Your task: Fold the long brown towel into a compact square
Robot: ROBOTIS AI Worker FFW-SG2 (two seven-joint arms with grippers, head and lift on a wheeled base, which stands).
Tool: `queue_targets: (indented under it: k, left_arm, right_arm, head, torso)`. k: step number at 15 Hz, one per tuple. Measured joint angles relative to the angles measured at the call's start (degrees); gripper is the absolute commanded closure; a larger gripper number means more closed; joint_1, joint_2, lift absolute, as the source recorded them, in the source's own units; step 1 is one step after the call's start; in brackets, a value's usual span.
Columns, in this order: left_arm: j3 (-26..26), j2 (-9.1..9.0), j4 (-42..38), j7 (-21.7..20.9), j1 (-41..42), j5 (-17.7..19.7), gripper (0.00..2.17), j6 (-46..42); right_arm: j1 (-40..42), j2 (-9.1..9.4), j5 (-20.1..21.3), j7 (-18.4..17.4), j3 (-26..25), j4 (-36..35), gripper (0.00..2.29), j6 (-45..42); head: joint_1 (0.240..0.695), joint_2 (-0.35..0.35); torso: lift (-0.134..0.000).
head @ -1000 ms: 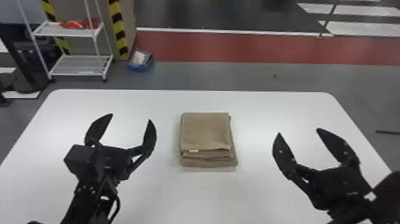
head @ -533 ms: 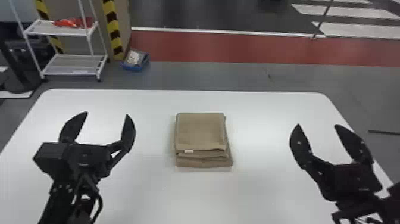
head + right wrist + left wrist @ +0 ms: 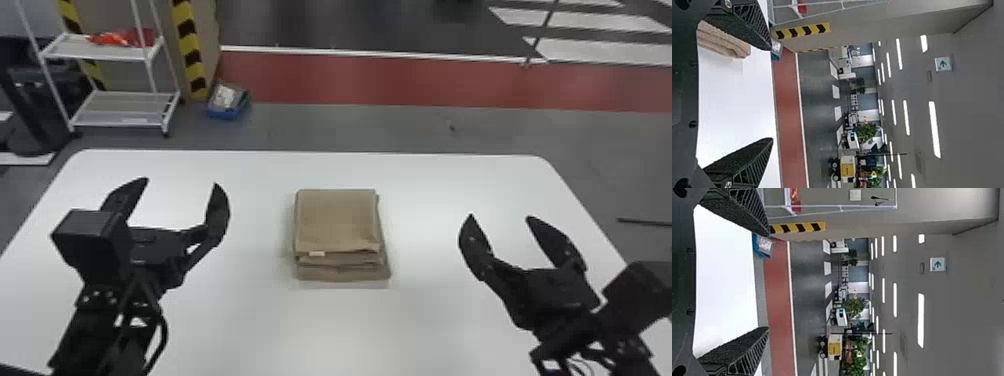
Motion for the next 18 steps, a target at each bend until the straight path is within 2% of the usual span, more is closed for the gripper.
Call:
queue_targets:
  k: [4, 18]
  left_arm:
    - [0.3, -0.01, 2.1, 0.6, 0.1, -0.3, 0.03, -3.1]
    - [0.6, -0.18, 2.4, 0.3, 0.2, -0.3, 0.03, -3.3]
  right_arm:
    - [-0.3, 0.0, 0.1, -0.2, 0.8, 0.8, 0.07, -1.0]
    - [-0.1, -0.08, -0.3, 0.3, 0.6, 1.1, 0.08, -1.0]
  head:
    - [0.695, -0.06]
    - [0.695, -0.057]
  torso:
    - [-0.118]
    - [-0.118]
